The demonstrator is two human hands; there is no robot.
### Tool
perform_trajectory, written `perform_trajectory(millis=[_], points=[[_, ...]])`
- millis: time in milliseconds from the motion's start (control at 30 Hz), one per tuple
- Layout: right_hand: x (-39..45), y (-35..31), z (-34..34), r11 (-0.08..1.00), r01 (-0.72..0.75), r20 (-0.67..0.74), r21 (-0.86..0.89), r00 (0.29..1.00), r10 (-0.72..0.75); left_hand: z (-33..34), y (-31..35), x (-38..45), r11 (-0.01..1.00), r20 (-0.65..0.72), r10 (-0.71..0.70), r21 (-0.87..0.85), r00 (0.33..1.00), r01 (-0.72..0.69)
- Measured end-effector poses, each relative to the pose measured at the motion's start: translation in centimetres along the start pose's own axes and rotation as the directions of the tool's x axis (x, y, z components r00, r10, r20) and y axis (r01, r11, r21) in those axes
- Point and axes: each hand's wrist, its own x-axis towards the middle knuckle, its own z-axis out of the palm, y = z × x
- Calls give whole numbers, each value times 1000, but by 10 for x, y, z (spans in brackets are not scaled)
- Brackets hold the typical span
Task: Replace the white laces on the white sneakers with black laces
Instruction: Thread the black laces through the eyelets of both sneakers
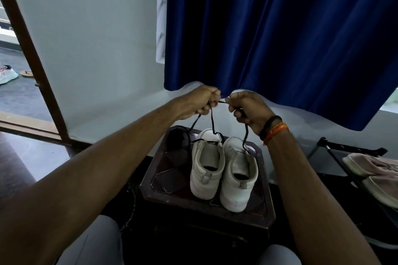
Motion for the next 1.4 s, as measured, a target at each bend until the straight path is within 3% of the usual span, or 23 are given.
perform_trajectory(millis=[167,300,500,633,733,800,1000,1267,1400], points=[[-11,8,-28,1000,1,5,-28,1000,0,-33,2,4,991,-362,-116,-99,925,86],[-15,17,-39,1000,12,-26,1,1000,-12,-50,-15,3,969,-475,-238,-169,847,178],[-17,12,-27,979,108,-154,174,985,-81,-38,-23,-3,985,-348,-160,8,924,173],[-14,-2,-13,934,47,-45,355,998,-33,-27,-1,-7,997,-202,19,74,979,-4],[-15,-10,-10,683,-141,128,716,989,70,-19,8,-8,995,-126,85,-43,988,-91],[-16,-10,-10,592,-190,176,783,981,82,-15,10,-6,989,-135,127,-59,983,-136],[-14,4,11,855,-131,-5,502,988,154,-7,-4,-5,982,-190,120,-124,974,-145],[-11,21,29,783,-33,-199,622,960,198,6,-15,-14,942,-13,-1,-336,1000,-4],[-10,29,32,869,-65,-289,490,929,233,9,-12,-18,903,65,-94,-415,993,112]])
